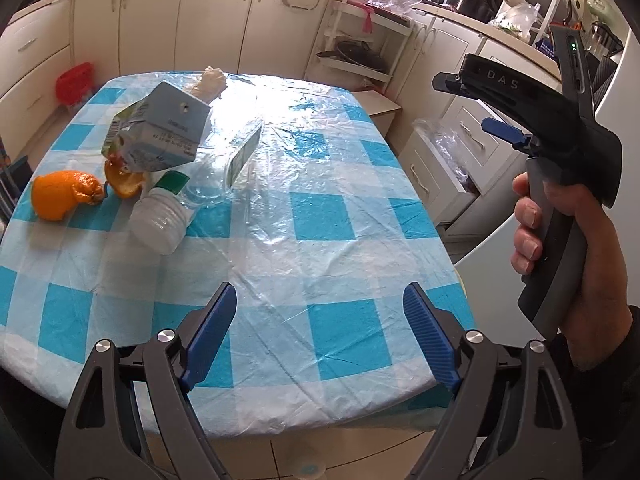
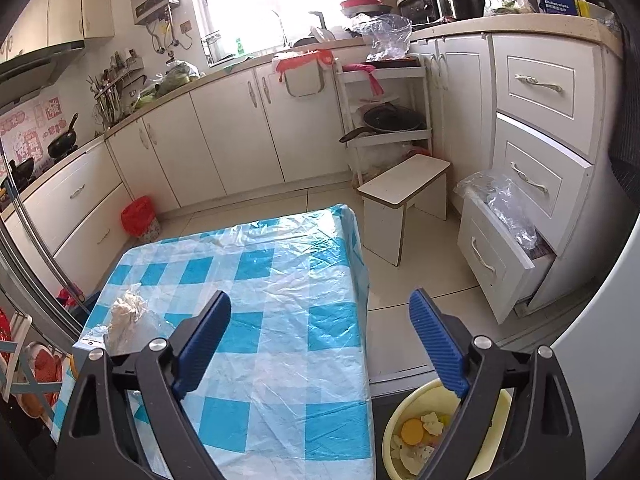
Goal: Collect trash
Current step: 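Move both open tools back over the table toward the orange peel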
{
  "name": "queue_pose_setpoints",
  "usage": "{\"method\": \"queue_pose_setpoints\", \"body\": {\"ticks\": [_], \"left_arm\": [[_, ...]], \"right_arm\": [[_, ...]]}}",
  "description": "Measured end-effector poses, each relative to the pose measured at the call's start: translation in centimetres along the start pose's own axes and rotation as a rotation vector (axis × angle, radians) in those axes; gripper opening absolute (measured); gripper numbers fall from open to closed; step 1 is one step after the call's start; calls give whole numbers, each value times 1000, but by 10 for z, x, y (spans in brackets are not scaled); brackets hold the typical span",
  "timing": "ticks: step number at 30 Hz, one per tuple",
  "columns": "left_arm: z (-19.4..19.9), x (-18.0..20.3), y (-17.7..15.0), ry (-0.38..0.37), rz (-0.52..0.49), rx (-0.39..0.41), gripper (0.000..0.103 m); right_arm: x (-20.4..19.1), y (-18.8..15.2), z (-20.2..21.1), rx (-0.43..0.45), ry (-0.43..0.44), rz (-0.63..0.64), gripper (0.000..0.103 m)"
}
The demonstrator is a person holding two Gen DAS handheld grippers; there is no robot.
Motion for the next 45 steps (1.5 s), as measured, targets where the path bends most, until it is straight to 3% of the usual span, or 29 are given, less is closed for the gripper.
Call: {"method": "queue_pose_setpoints", "body": {"ticks": [27, 45], "left_arm": [[16, -12, -11, 41, -5, 1, 82], [39, -63, -22, 120, 54, 7, 81]], "right_arm": [[-25, -22, -17, -77, 15, 78, 88], [-30, -33, -22, -117, 27, 115, 89]]}}
Point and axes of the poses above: each gripper's, at about its wrist camera, not at the fingertips, and z roughly against the way its jaws point, x to its right, y to its top, the point moved 6 cm from there along -z, roughly the way its jaws point, and after that the axes turned 9 degrees about -y, right-handed, at the moved point
